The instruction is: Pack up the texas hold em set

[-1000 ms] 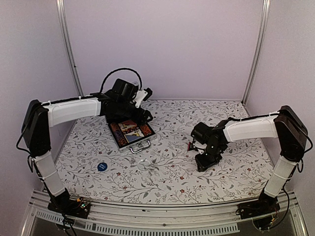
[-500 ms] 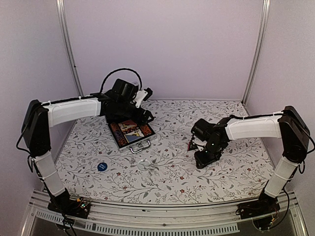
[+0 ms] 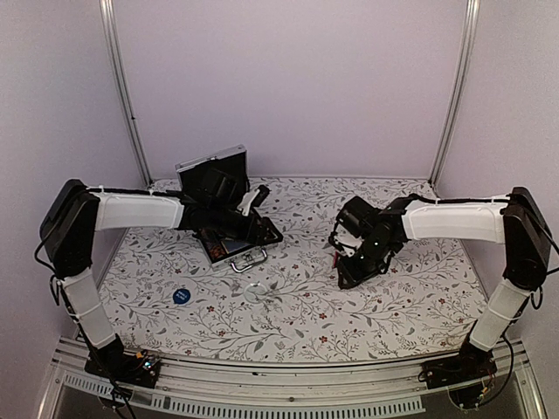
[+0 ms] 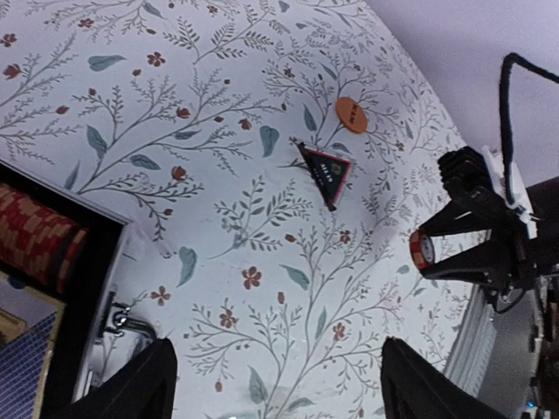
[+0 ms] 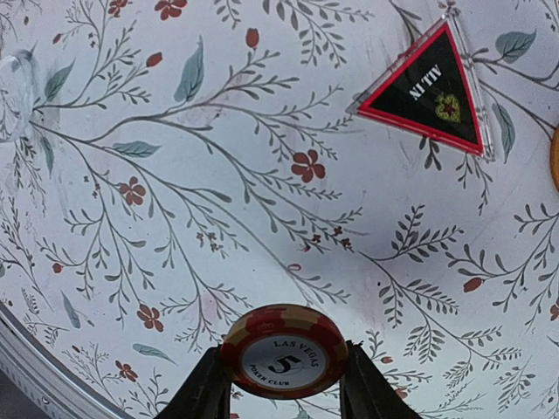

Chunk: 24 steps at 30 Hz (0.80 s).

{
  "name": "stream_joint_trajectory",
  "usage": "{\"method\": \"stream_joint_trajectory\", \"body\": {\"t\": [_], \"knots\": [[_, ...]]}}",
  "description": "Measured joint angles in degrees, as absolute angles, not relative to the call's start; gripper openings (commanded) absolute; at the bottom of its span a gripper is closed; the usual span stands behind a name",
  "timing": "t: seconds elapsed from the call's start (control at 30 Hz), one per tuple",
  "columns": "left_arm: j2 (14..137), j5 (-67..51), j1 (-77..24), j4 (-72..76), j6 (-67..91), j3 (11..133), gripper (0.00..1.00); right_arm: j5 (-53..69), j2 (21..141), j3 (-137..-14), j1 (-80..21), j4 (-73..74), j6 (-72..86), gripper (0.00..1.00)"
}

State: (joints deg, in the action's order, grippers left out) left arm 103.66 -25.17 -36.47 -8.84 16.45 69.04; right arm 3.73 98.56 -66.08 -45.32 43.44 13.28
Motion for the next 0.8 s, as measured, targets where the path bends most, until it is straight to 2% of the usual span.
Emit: {"method": "stream_joint_trajectory", "body": {"t": [0.4, 0.8], "knots": [[113.0, -39.6, -42.0, 6.0, 35.7, 68.5, 0.81, 7.4, 98.2, -69.8, -45.5, 43.5, 10.9, 0.32], [121.6, -47.5, -44.3, 18.1, 49.6, 71.3, 0.80, 9.5, 98.1, -70.0, -46.2, 43.3, 10.3, 0.32]]}}
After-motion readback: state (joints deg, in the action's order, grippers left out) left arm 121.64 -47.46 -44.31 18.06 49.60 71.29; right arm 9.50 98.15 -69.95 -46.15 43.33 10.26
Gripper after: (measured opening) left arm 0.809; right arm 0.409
